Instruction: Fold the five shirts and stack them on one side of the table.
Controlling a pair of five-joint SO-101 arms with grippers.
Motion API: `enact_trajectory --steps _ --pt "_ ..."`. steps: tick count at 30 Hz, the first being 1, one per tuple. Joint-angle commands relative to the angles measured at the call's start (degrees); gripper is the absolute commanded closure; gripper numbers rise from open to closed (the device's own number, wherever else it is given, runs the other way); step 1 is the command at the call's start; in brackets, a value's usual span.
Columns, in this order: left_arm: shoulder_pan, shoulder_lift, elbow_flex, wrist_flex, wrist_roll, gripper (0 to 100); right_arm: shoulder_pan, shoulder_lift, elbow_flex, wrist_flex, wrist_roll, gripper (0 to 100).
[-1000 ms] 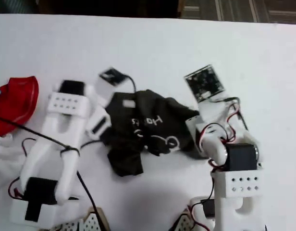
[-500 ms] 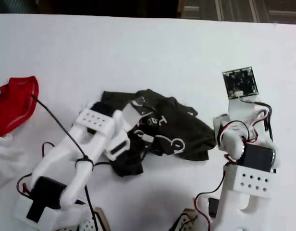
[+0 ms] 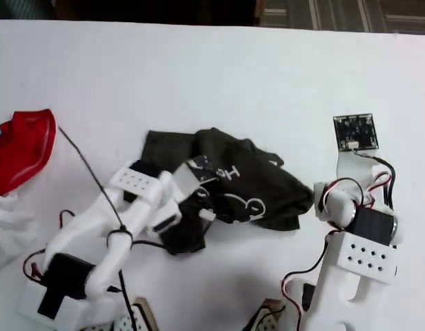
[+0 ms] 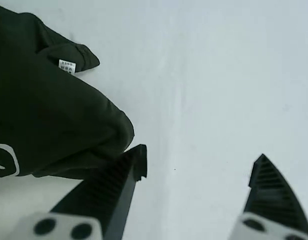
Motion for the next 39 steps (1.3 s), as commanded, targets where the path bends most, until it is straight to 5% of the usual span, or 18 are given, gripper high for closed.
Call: enact_trajectory --steps 1,8,19,29,36,39 --pt "-6.1 -0.5 -1.3 -0.9 -0.9 98 0.6 -1.4 0.6 -1.0 -0.2 67.3" --pt "-23.8 -0.4 -12.1 -0.6 -4.0 97 0.5 -1.4 2.8 -1.1 -0.2 67.3" --pt "-38.2 -0.5 -30.0 -0.5 -3.9 97 0.6 -1.4 2.9 -2.2 -0.2 67.3" --pt "-40.0 -0.8 -34.8 -0.2 -3.9 97 -1.8 -1.4 7.9 -4.0 -0.3 67.3" --pt "-40.0 -0.9 -34.9 6.7 -3.9 76 -12.0 -0.8 8.1 -5.4 -1.7 67.1" --pt "-39.1 -0.9 -35.6 12.0 -3.9 76 -13.9 -0.8 8.3 -8.7 -5.7 67.0"
